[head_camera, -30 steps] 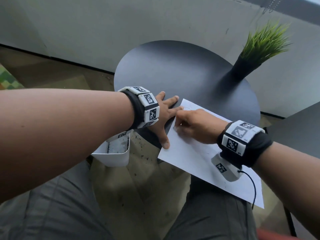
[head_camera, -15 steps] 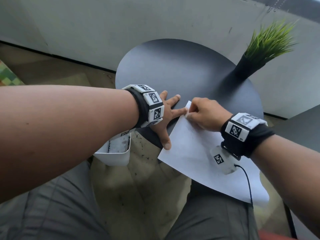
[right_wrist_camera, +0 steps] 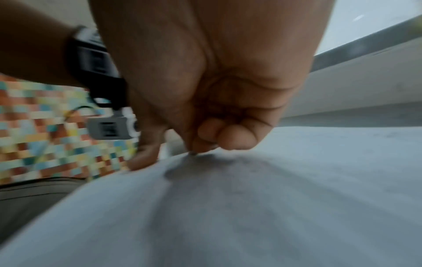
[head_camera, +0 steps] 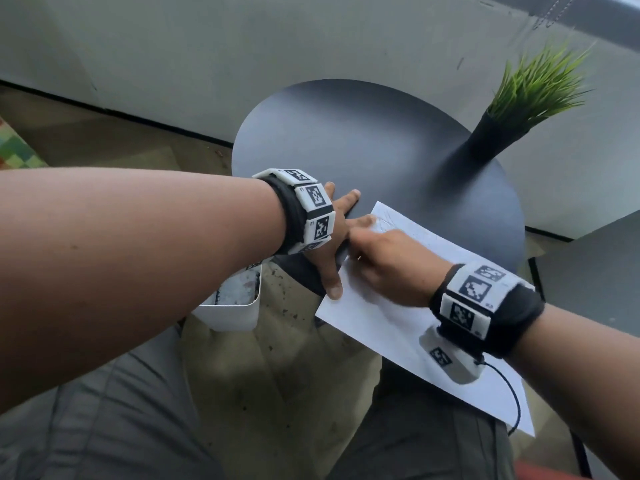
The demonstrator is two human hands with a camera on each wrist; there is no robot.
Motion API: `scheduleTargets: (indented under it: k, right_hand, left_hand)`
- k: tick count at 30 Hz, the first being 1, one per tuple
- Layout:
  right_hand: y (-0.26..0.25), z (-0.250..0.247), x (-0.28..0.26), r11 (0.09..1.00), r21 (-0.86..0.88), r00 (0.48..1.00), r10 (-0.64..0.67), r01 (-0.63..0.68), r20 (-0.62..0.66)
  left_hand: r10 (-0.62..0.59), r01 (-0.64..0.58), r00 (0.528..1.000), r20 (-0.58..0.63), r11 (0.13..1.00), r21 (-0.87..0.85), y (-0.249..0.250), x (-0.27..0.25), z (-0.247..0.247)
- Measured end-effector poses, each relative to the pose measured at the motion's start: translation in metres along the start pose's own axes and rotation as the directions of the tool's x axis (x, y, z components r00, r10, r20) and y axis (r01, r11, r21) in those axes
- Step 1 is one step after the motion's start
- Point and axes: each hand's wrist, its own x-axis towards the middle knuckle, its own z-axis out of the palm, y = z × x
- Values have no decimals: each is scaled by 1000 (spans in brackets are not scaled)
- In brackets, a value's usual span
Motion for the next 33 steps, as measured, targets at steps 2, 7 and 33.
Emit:
scheduleTargets:
  k: [2, 7, 33]
  right_hand:
    - [-1, -4, -5, 1000, 1, 994, -25, 25, 109]
    - [45, -16, 13, 921, 16, 909, 387, -389, -155]
    - [59, -8, 6, 929, 152, 933, 351, -337, -81]
  left_hand:
    - [-9, 9, 1000, 6, 1000, 9, 1, 1, 1]
    - [-19, 19, 1000, -2, 1000, 18, 1, 0, 1]
    - [-58, 57, 998, -18, 996, -69, 11, 1, -3]
